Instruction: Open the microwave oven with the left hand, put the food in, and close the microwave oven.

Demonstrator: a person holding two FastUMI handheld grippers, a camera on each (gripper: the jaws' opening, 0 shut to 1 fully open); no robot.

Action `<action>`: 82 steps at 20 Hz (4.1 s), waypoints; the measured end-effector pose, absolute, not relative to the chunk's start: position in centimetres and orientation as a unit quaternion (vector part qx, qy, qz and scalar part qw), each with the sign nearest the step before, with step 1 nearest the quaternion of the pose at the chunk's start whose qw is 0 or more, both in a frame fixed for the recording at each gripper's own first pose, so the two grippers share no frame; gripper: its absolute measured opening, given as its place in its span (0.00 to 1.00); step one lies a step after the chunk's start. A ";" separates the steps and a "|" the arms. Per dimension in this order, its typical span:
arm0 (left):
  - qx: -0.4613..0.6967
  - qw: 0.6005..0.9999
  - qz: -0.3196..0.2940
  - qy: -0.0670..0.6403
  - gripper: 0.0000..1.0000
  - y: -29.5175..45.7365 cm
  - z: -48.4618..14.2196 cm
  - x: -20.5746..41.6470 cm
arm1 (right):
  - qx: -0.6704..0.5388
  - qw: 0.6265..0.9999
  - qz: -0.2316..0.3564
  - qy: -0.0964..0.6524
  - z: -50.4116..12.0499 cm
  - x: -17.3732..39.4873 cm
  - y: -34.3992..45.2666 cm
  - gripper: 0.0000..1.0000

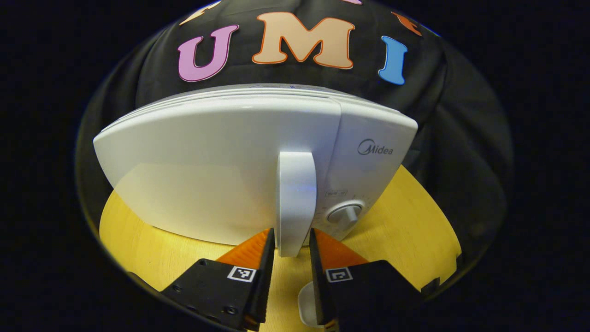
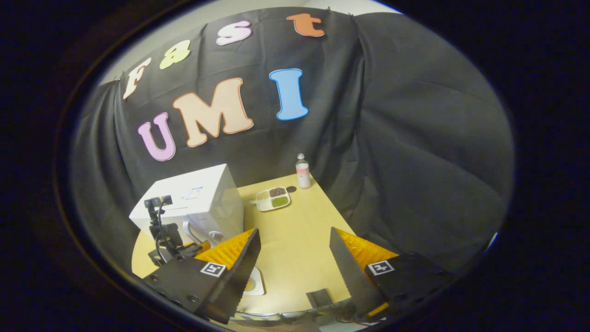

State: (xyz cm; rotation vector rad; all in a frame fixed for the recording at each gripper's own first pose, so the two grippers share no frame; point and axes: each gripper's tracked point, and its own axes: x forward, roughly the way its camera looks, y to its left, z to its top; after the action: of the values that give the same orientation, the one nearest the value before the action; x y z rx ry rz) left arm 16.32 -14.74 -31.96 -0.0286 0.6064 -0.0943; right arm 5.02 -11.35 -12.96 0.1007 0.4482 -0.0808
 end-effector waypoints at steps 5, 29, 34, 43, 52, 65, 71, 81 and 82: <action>-0.032 0.952 -0.031 0.304 0.25 -14.4 -32.1 16.4 | 0.044 0.973 -0.032 0.223 -13.0 4.4 -10.5 0.92; -0.005 0.960 -0.019 0.278 0.13 -9.2 -31.9 2.4 | 0.030 0.966 0.068 0.246 -15.3 1.9 -5.5 0.95; -0.090 0.953 0.057 0.283 0.64 -6.0 -31.5 0.7 | 0.010 0.960 0.109 0.257 -16.5 2.5 -4.2 0.96; -0.098 0.938 0.166 0.289 0.89 0.4 -30.9 -6.4 | -0.022 0.940 0.171 0.296 -21.5 3.2 -2.1 0.96; -0.180 0.915 0.246 0.263 0.85 8.0 -30.2 -12.5 | -0.040 0.897 0.211 0.386 -31.0 3.2 2.7 0.94; -0.161 0.916 0.189 0.315 0.88 15.9 -29.8 -15.4 | -0.106 0.844 0.154 0.502 -43.7 2.9 6.7 0.94; -0.126 0.913 0.195 0.334 0.88 19.9 -29.7 -16.5 | -0.128 0.835 0.124 0.521 -45.6 3.3 7.2 0.93; -0.119 0.911 0.230 0.321 0.85 25.8 -28.4 -17.3 | -0.117 0.834 0.080 0.533 -46.7 3.3 8.6 0.97; -0.119 0.911 0.235 0.317 0.89 26.4 -28.3 -17.1 | -0.114 0.834 0.074 0.535 -46.7 3.3 8.7 0.92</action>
State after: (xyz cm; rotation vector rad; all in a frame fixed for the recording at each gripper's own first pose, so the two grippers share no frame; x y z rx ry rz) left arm -17.09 26.37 -28.27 -0.2454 0.6542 0.4852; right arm 3.33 8.69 -46.67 -0.2410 1.1329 0.1576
